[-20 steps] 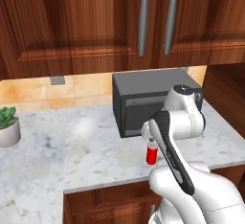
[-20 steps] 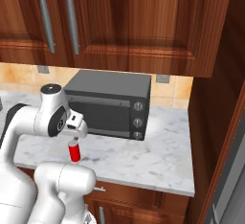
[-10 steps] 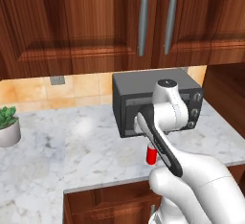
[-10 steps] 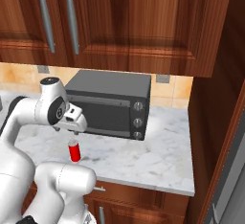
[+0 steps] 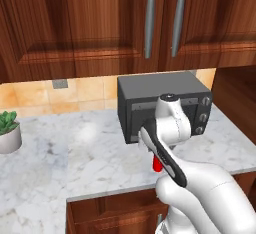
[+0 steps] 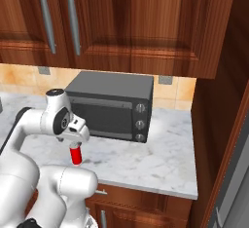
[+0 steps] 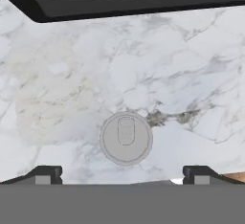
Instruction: Four empty soda cans are scattered around the kitchen. Gather all the cans and cluster them next to the stove for recycling.
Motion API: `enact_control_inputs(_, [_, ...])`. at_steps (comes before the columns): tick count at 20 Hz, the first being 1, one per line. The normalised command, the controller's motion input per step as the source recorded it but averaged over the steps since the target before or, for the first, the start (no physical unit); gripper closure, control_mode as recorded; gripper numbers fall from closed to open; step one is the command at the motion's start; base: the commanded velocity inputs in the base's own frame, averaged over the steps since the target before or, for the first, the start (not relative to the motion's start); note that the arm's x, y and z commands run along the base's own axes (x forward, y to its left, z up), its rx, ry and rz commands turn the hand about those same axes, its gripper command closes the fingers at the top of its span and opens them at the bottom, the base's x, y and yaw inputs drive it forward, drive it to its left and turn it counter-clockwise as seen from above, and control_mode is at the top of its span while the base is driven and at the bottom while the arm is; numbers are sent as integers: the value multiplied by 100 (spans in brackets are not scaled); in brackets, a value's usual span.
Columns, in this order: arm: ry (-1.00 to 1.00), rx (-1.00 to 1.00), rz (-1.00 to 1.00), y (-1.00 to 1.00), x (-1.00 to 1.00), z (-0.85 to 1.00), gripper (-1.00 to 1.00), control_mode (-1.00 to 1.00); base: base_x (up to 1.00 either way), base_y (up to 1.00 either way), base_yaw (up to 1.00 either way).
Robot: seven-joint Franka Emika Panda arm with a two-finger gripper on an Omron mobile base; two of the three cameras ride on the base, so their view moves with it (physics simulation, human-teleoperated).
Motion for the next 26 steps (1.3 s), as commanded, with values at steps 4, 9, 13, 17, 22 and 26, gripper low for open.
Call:
enact_control_inputs(4, [0, 0, 0, 0, 2, -51, -100, -100, 0, 0, 0])
enact_control_inputs(9, [6, 0, 0, -3, 23, 6, -100, -100, 0, 0, 0])
enact_control_inputs(13, [2, 0, 0, -1, 9, 7, -100, -100, 0, 0, 0])
enact_control_inputs(17, [0, 0, 0, 0, 0, 0, -100, -100, 0, 0, 0])
enact_control_inputs(22, [0, 0, 0, 0, 13, -12, -100, -100, 0, 0, 0])
enact_control_inputs(26, [0, 0, 0, 0, 11, -23, -100, -100, 0, 0, 0])
